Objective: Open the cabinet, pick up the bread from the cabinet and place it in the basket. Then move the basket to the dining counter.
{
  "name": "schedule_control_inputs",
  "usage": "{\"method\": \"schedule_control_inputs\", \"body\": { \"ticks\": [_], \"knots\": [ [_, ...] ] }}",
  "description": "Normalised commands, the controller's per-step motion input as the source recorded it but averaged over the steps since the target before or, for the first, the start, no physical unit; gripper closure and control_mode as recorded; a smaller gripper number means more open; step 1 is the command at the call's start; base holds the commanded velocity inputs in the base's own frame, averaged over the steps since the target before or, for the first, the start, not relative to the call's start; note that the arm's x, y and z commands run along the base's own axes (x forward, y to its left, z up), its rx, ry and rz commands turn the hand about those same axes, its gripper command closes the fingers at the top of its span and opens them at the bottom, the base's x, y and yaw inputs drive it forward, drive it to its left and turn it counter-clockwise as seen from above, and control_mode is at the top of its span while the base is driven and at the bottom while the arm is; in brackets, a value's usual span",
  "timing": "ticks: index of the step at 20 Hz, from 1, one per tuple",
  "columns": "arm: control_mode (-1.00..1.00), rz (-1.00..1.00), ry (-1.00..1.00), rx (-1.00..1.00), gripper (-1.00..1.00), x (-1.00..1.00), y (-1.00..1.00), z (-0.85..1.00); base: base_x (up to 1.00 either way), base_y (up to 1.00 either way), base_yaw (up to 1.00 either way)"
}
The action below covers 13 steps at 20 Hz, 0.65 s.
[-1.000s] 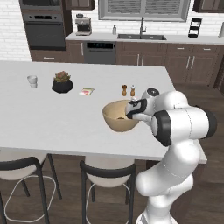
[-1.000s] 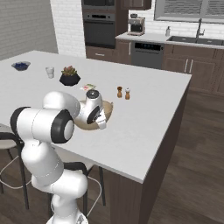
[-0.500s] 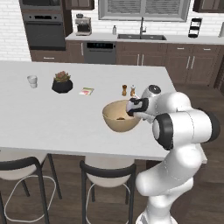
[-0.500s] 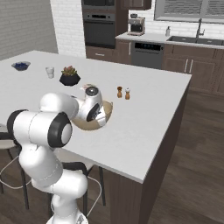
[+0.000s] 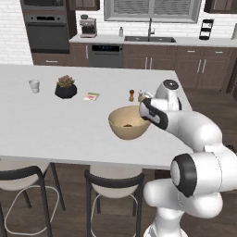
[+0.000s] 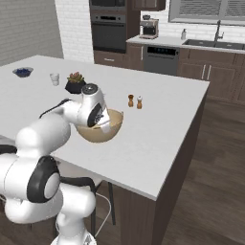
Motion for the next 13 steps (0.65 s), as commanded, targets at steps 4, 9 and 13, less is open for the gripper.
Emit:
{"method": "schedule_control_inputs", "body": {
  "ticks": [4,9,13],
  "knots": [
    [-1.0,0.0,0.0,0.0,-1.0,-0.98,0.0,0.59,0.0,0.0,0.0],
    [-1.0,0.0,0.0,0.0,-1.0,-1.0,0.0,0.65,0.0,0.0,0.0],
    [-1.0,0.0,0.02,0.0,-1.0,-1.0,0.0,0.69,0.0,0.0,0.0]
  ]
}}
